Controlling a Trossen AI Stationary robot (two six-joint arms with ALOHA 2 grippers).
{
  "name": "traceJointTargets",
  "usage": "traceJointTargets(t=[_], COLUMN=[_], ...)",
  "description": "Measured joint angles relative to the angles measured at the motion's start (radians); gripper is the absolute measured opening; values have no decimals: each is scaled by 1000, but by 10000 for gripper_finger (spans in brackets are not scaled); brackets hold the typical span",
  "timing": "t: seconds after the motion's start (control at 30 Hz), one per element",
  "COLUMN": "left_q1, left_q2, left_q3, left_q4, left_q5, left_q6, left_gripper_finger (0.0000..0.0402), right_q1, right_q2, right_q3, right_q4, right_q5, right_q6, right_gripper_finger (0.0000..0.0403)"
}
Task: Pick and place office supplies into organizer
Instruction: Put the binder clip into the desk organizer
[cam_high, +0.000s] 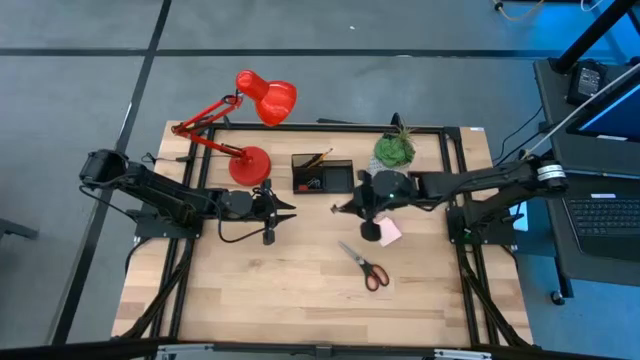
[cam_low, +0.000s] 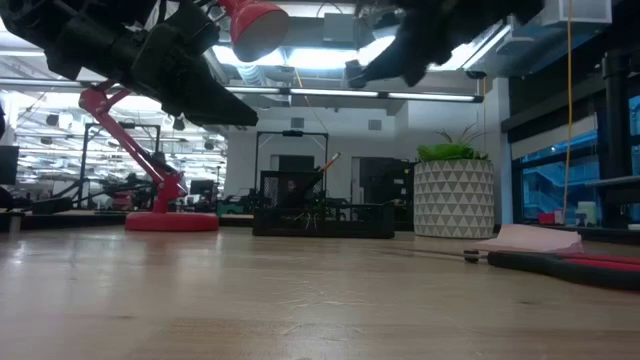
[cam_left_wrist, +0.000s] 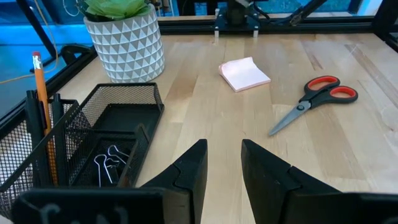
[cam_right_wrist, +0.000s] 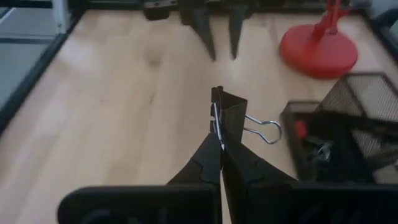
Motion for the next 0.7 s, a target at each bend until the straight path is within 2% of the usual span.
traceJointTargets(t=[0.13,0.3,0.7], left_q1=[0,0,0], left_q2=[0,0,0], left_q3=[0,0,0], left_q4=[-1,-3,-17], left_q5=[0,0,-4], left_q6=[0,0,0], left_gripper_finger=[93,93,93], right_q1=[-37,-98,-207], right_q2=[86,193,417], right_q3=[-1,-1,-2], right_q4=[109,233,445], right_q5=[4,87,86], right_q6=[-76,-160,-160], right_gripper_finger=[4,4,3])
